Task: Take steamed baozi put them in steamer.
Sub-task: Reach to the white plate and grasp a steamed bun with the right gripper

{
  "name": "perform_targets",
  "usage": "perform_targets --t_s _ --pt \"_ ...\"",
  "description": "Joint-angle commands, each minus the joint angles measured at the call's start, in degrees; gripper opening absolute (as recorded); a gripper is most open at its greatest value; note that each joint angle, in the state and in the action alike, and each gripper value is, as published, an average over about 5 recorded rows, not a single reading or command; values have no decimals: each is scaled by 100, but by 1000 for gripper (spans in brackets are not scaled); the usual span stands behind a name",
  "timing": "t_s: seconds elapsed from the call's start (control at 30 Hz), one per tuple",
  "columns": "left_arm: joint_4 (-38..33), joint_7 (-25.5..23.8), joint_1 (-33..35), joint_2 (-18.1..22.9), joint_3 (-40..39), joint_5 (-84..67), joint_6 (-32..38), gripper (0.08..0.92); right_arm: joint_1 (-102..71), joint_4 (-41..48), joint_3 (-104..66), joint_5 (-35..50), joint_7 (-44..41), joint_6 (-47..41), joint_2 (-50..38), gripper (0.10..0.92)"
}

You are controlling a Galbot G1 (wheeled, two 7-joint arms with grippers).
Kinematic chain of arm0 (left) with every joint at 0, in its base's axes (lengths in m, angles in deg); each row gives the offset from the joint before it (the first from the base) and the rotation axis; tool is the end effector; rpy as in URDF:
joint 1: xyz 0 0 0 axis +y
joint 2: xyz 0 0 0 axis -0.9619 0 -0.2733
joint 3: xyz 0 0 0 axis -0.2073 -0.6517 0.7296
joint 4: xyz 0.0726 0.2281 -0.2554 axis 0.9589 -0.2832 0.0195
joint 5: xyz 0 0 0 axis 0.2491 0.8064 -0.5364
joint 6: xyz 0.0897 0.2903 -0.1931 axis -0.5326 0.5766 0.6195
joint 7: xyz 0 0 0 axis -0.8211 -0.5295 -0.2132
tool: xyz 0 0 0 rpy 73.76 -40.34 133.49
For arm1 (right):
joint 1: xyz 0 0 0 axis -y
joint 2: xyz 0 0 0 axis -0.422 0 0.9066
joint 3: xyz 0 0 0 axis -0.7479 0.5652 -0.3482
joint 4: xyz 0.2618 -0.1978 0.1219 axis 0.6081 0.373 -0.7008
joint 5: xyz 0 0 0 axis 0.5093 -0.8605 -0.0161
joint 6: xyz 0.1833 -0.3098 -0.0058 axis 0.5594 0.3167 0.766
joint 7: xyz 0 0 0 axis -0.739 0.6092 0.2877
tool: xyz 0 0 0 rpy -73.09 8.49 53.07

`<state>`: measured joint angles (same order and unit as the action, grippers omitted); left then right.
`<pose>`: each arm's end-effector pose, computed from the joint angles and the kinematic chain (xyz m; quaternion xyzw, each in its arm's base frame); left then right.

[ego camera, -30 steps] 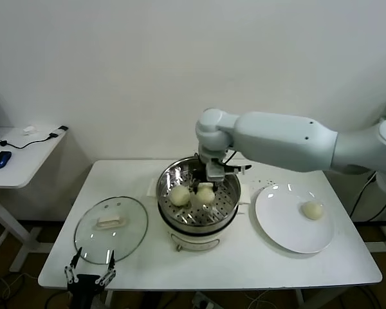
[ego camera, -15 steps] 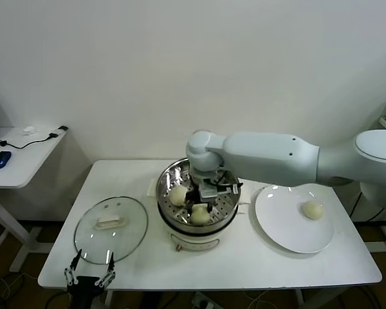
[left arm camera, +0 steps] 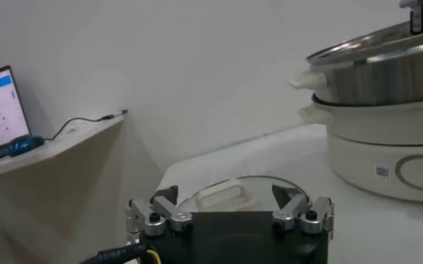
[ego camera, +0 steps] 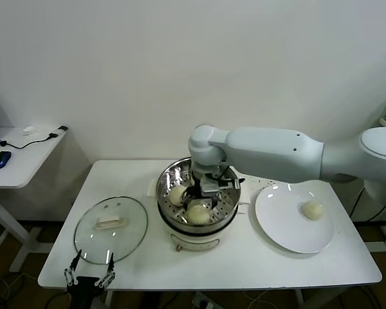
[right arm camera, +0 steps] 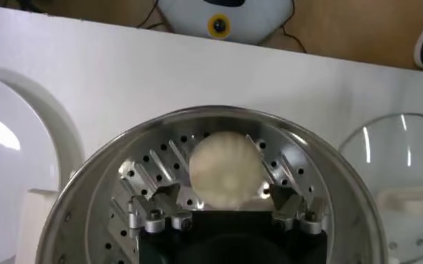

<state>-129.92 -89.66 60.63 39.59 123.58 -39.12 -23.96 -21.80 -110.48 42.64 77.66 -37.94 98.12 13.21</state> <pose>0.0895 0.0694 -0.3617 0.0391 -0.9817 -0.1485 0.1125 0.5128 0.1688 -0.0681 -0.6865 0.0119 -0.7251 0.0524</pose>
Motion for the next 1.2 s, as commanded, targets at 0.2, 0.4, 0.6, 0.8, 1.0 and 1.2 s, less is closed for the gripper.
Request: perform_targets --t_s 0.2,0.4,0.6,0.8,1.0,1.2 --pt "-64 0 19 -17 -33 15 7 823 1576 495 1027 1990 892 -1922 -1518 823" --pt "-78 -2 26 -19 -71 25 20 823 1434 640 1375 3336 1105 -4293 -2544 823" --pt "-121 -6 44 -36 -68 34 8 823 157 1156 555 2783 618 -4756 -3381 823" --pt "-104 -7 73 -21 -52 63 2 823 -1362 2039 -836 1610 69 -4242 -3581 823" --pt "-75 -8 74 -28 -30 103 -7 823 -2459 2705 -1916 945 -201 -3753 -3437 823" --pt "-86 -12 6 -34 -39 155 -60 823 -3132 3124 -2780 99 -126 -3265 -3128 823"
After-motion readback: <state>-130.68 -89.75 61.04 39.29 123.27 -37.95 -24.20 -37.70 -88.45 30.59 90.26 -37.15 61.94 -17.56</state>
